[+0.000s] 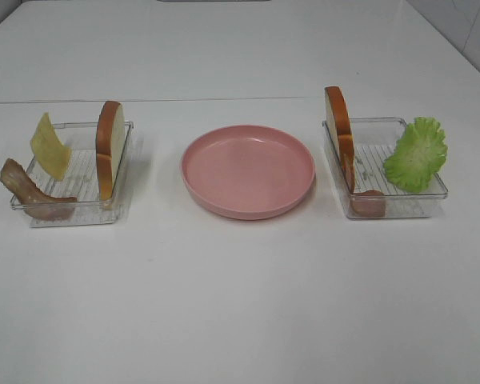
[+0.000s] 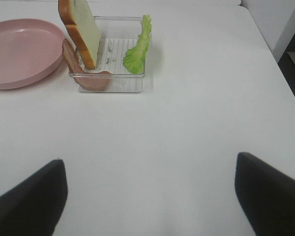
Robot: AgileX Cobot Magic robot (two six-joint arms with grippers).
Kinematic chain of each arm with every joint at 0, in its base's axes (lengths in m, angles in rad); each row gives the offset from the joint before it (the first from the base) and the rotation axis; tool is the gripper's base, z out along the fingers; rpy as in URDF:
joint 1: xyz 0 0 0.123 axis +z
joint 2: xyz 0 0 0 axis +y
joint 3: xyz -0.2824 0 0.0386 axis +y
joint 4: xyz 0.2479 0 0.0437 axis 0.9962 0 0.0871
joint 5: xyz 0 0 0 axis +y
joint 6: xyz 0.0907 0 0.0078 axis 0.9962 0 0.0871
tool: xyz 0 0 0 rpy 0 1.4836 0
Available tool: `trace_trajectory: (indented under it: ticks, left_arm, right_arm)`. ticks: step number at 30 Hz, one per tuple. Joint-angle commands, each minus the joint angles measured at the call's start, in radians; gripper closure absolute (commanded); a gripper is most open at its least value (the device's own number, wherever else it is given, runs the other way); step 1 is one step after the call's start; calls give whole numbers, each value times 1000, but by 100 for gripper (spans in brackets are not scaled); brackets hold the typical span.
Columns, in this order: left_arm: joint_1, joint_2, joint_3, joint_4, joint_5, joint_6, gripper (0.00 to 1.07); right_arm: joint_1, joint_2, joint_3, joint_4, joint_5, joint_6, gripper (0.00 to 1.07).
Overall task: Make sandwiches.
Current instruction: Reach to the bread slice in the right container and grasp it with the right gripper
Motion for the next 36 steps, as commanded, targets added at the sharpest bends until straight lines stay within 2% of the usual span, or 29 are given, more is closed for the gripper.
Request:
trace_trajectory:
  ticks: [1,17,21,22,23,25,26,27,28,29,30,31,32,33,34,35,36]
  left_arm:
    - [-5,-11,0,-8,-6,-4,6]
    - [-5,-11,0,-8,-6,-4,6]
    - [-5,-11,0,-8,-6,-4,6]
    - [-5,-11,0,-8,-6,-4,6]
    - [-5,-11,0,-8,-6,-4,6]
    - [-5,-11,0,-8,-6,-4,6]
    - [-5,-11,0,-8,-6,-4,6]
    - [-5,-11,0,-8,-6,-4,6]
    - [-5,-11,0,-8,-6,-4,6]
    - [-5,-11,0,-8,-6,-4,6]
    - [-5,-11,0,-8,-6,-4,6]
    - [-5,-11,0,-8,-6,-4,6]
    - [-5,-11,0,-8,-6,-4,6]
    - [-5,-11,0,-8,-6,-4,6]
    - [-5,-11,0,-8,-6,-4,6]
    - [-5,-11,0,-8,-6,-4,6]
    - [-5,-11,0,-8,-6,-4,6]
  right_arm:
    - [-3,-33,-1,4,-13,-2,21]
    - [-3,-30,0,-1,-14,-5,21]
    - [-3,65,-40,12,-23,1,21]
    - [-3,186,-87,17,-21,2,21]
    - [-3,186,-87,17,-21,2,21]
    - [-3,429,-196,22,-16,43,21]
    - [-3,429,-196,22,-16,43,21]
    - [-3,611,-276,32,-14,76,21]
    - [-3,681,-314,42,-14,88,21]
    - [-3,681,-314,42,-14,88,21]
    - [-3,852,-413,50,-16,96,21]
    - [-3,916,-466,51,-13,96,21]
    - [-3,916,-466,51,-13,96,21]
    - [-3,1058,-561,53,-6,96,21]
    - [-3,1058,-561,53,-6,96,21]
    - [-3,1201,-667,53,4,96,21]
    - [-3,1266,-707,53,9,96,21]
